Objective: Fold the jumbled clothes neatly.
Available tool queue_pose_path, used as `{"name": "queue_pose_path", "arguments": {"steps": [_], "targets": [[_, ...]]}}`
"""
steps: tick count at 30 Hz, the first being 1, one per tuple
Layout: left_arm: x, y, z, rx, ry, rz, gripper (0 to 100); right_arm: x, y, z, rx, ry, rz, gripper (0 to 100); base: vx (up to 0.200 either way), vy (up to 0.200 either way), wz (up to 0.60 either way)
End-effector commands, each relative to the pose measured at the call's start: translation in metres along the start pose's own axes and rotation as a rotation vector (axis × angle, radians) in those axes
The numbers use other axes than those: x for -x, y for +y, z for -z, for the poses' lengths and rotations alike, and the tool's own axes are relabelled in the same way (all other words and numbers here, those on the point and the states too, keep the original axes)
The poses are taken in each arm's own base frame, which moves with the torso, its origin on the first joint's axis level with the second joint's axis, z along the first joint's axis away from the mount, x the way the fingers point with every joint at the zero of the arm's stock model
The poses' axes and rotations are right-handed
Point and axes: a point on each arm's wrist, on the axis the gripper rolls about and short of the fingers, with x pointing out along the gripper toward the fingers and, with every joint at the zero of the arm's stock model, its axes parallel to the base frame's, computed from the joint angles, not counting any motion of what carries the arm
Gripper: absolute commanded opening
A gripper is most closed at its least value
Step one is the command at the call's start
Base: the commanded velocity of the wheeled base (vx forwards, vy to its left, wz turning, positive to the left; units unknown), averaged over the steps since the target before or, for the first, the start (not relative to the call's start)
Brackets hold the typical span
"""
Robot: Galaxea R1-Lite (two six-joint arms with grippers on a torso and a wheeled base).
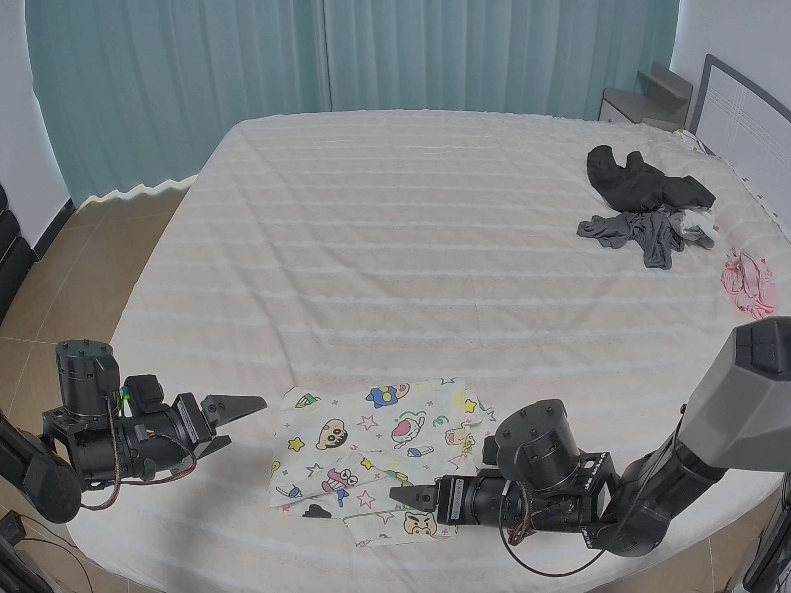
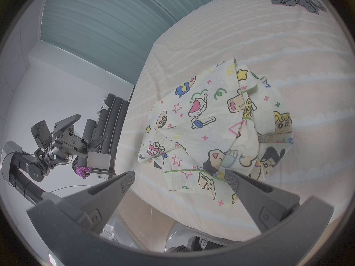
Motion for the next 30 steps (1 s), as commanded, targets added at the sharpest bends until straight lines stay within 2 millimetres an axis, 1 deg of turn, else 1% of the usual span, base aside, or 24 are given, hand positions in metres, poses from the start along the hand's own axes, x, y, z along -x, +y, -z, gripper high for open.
{"name": "queue_pose_path", "arguments": {"steps": [1, 6, 12, 23, 30], "targets": [[-0.006, 0.005, 0.001, 0.013, 0.02, -0.02, 100, -0.004, -0.003, 0.002, -0.001, 0.009, 0.011, 100, 0.0, 0.0, 0.0], [-0.008, 0.005, 0.0, 0.009, 0.006, -0.011, 100, -0.011, -0.005, 0.004, -0.002, 0.005, 0.029, 100, 0.0, 0.0, 0.0], [-0.007, 0.006, -0.001, 0.009, 0.004, -0.011, 100, -0.023, -0.007, 0.004, 0.002, -0.053, -0.019, 100, 0.0, 0.0, 0.0], [-0.006, 0.007, -0.004, 0.016, -0.011, -0.014, 100, -0.024, -0.009, 0.006, 0.009, -0.066, 0.008, 100, 0.0, 0.0, 0.0], [-0.006, 0.008, -0.005, 0.017, -0.014, -0.015, 100, -0.033, -0.008, 0.004, 0.006, -0.104, -0.017, 100, 0.0, 0.0, 0.0]]}}
